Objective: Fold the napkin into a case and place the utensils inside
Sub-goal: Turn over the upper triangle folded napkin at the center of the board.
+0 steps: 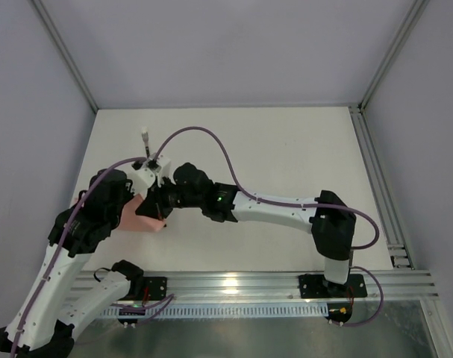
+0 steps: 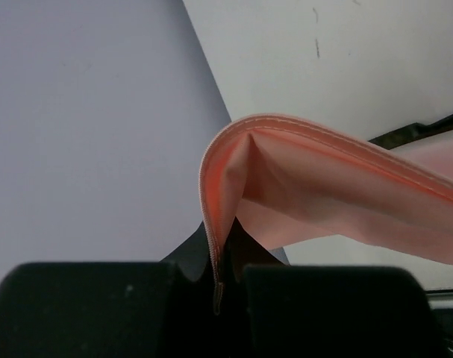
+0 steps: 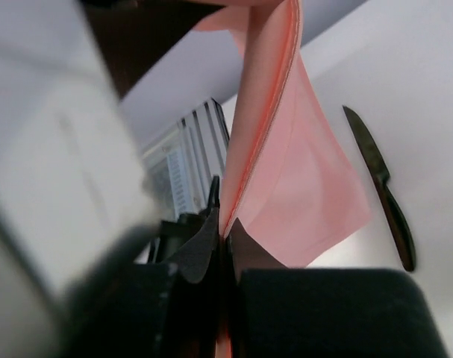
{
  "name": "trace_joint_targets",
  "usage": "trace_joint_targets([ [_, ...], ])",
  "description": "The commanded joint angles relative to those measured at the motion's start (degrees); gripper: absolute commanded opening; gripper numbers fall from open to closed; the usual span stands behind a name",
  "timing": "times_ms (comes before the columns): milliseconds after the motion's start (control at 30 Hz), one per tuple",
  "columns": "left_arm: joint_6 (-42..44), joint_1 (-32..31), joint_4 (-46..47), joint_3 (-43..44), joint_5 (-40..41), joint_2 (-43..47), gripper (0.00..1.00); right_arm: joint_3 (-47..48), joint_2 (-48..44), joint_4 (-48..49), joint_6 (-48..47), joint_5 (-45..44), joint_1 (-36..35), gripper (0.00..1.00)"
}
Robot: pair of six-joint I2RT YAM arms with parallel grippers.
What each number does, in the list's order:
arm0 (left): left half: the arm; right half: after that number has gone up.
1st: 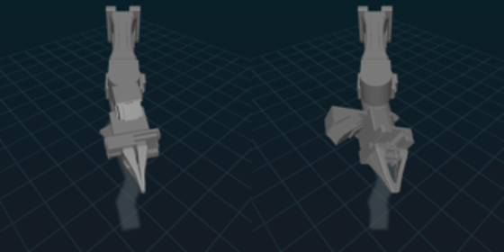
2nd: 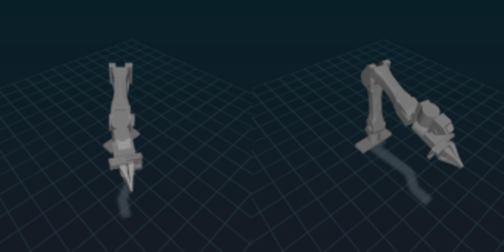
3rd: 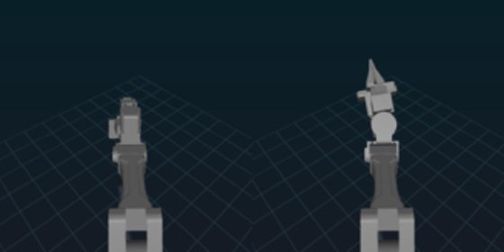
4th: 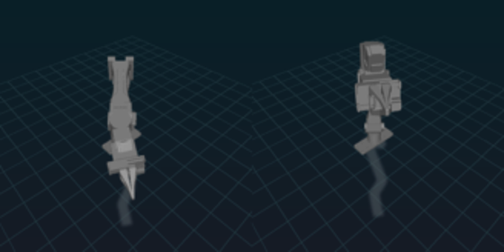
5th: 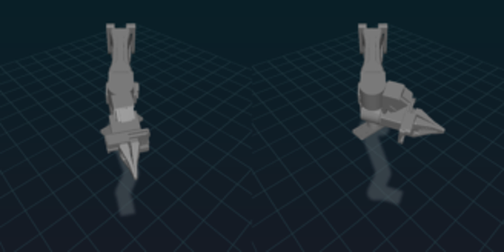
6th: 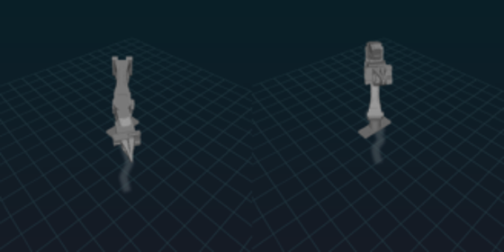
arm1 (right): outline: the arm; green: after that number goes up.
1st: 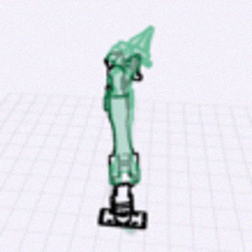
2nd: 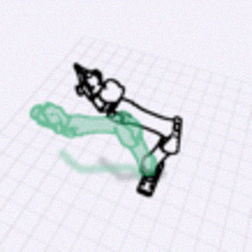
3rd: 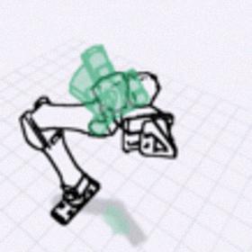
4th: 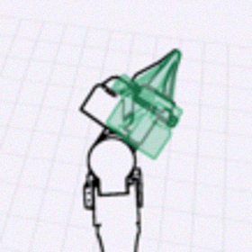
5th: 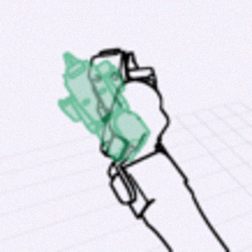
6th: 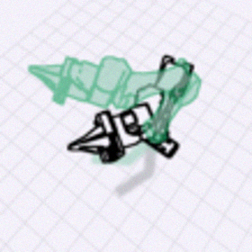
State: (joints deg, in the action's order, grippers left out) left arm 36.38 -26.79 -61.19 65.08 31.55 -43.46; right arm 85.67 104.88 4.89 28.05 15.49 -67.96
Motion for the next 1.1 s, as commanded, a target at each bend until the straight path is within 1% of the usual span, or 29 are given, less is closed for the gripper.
trace_joint_targets([
  [0,4.31,-0.46,10.10,-1.70,3.43,-0.48,0.00,2.23,5.14,12.21,8.14,3.06,-2.00,0.04],
  [33,4.83,-0.46,11.17,-2.93,2.82,-0.66,0.00,2.14,6.03,14.08,11.29,3.23,-1.91,0.04],
  [133,6.15,-0.46,16.00,-5.39,0.63,-2.67,0.00,1.17,8.85,20.67,15.79,3.32,-2.00,0.04],
  [167,6.51,-0.46,17.23,-7.14,-1.21,-3.46,0.00,-0.75,9.11,24.26,18.50,3.32,-1.91,0.04],
  [267,6.95,-0.46,22.68,-9.17,-4.20,-7.77,0.00,-4.44,8.94,28.24,22.82,2.97,-0.86,0.04],
  [333,6.86,-0.46,25.23,-9.36,-8.24,-12.40,0.00,-9.54,7.54,31.49,24.50,2.10,0.11,0.04],
  [367,6.86,-0.46,27.24,-9.27,-10.00,-14.26,0.00,-15.04,6.92,33.33,25.81,1.83,1.33,0.04],
  [400,6.95,-0.46,28.22,-9.01,-14.37,-16.02,0.00,-18.22,6.31,37.96,29.04,1.13,2.21,0.04],
  [433,6.95,-0.46,29.01,-8.74,-16.59,-18.04,0.00,-21.04,5.87,40.44,30.90,1.04,3.18,0.04],
  [467,6.95,-0.46,30.33,-8.39,-18.61,-22.41,0.00,-26.29,5.34,44.47,32.40,1.04,4.84,0.04],
  [500,6.78,-0.55,31.47,-7.43,-20.11,-24.89,0.00,-28.69,4.99,45.81,34.42,0.86,5.64,0.04],
  [533,6.34,-0.72,32.18,-6.64,-23.34,-27.53,0.00,-30.80,4.81,46.87,34.87,0.25,6.43,0.04],
  [567,6.25,-0.90,33.05,-5.67,-24.33,-32.86,0.00,-35.09,4.37,48.27,35.22,-0.19,7.14,0.04],
  [633,6.25,-2.83,34.90,-3.56,-25.57,-38.16,0.00,-38.80,4.10,49.08,35.84,-1.59,8.98,0.04],
  [667,6.42,-3.70,37.00,-2.86,-25.49,-42.97,0.00,-42.48,3.93,50.56,36.10,-1.77,9.60,0.04],
  [733,6.51,-6.33,38.68,-0.24,-25.57,-47.57,0.00,-46.36,3.75,53.11,37.68,-2.04,11.79,0.04],
  [767,6.42,-7.22,39.12,0.83,-26.01,-49.68,0.00,-50.21,3.67,55.56,38.21,-2.56,12.50,0.04],
  [800,6.16,-7.84,39.91,1.97,-26.45,-53.53,0.00,-52.16,3.14,56.80,38.65,-2.91,13.20,0.04],
  [933,5.19,-10.73,40.27,8.99,-27.59,-61.20,0.00,-60.68,2.00,60.94,39.97,-3.53,16.19,0.04],
  [1067,4.32,-13.02,40.01,14.09,-28.91,-66.83,0.00,-65.17,1.03,63.22,40.59,-4.76,17.16,0.04],
])
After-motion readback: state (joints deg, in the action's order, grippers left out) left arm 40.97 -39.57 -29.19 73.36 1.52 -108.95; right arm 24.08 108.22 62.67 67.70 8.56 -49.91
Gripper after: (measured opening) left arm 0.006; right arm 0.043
